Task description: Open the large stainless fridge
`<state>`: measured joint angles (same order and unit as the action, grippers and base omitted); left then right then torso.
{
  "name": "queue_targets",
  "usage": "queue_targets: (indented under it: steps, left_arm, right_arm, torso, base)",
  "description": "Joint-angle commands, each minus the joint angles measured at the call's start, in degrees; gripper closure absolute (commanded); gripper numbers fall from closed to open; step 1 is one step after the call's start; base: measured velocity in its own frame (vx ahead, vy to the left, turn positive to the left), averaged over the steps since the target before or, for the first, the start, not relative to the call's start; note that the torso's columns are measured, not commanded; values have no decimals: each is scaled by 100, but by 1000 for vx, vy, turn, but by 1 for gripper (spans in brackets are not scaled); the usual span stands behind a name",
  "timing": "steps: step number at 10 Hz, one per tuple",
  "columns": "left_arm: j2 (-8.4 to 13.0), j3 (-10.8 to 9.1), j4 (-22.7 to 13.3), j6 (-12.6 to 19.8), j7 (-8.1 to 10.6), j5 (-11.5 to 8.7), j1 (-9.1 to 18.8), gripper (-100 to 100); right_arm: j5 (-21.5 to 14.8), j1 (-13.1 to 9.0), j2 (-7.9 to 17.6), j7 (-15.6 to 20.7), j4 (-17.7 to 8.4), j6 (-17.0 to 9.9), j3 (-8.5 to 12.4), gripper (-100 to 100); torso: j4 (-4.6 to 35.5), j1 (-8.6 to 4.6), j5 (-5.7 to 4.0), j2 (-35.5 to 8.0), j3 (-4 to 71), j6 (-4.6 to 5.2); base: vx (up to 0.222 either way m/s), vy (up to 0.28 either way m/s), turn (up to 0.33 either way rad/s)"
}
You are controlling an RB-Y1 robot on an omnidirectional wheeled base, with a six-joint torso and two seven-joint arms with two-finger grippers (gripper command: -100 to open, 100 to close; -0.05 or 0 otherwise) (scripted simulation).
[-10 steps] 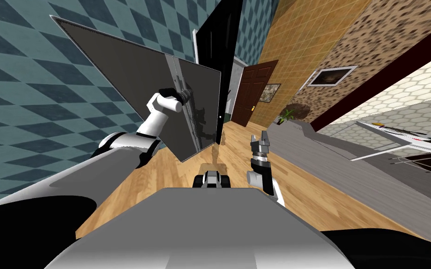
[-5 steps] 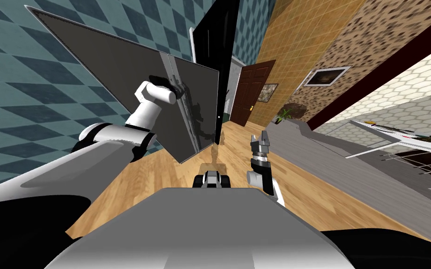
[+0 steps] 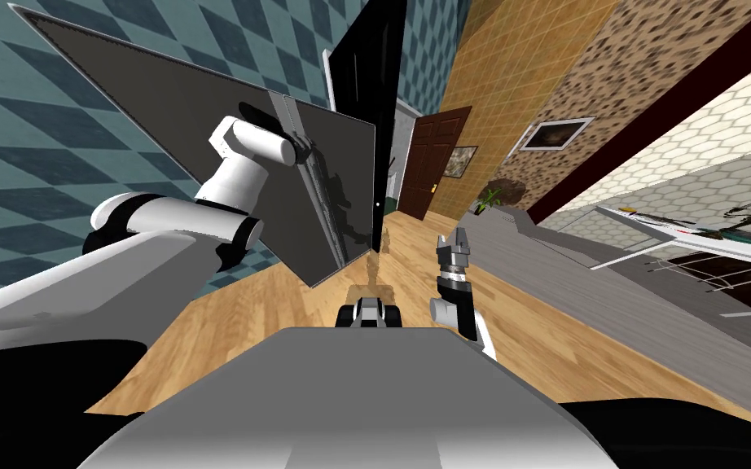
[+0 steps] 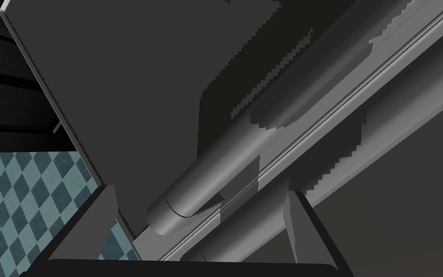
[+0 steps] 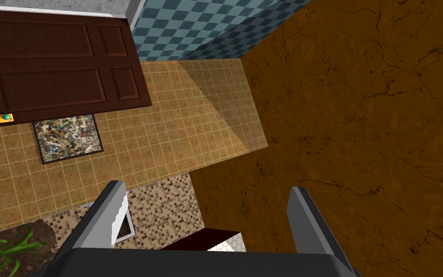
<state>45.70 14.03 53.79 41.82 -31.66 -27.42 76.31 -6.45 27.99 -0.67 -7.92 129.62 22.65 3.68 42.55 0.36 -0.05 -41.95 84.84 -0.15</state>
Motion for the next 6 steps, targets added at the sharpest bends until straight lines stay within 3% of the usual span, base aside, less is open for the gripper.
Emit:
queue_targets:
  steps: [1, 3, 6]
  left_arm:
    - [261, 2, -166, 145, -51, -72, 217, -100]
    - [409, 50, -389, 304, -89, -117, 453, -100]
    - [463, 67, -462, 359, -103, -132, 534, -100]
  right_arm:
    - [0, -1, 0, 0, 0, 0, 0, 0]
    - [0, -1, 0, 0, 0, 0, 0, 0]
    - [0, 0, 1, 0, 0, 0, 1, 0]
  torso:
    - [-11, 9, 9, 2, 2, -1]
    - [25, 42, 1, 14, 19, -21]
    - [-28, -23, 8, -23, -20, 14]
  base:
    - [14, -13, -61]
    - [7, -18, -41]
    - [41, 23, 4]
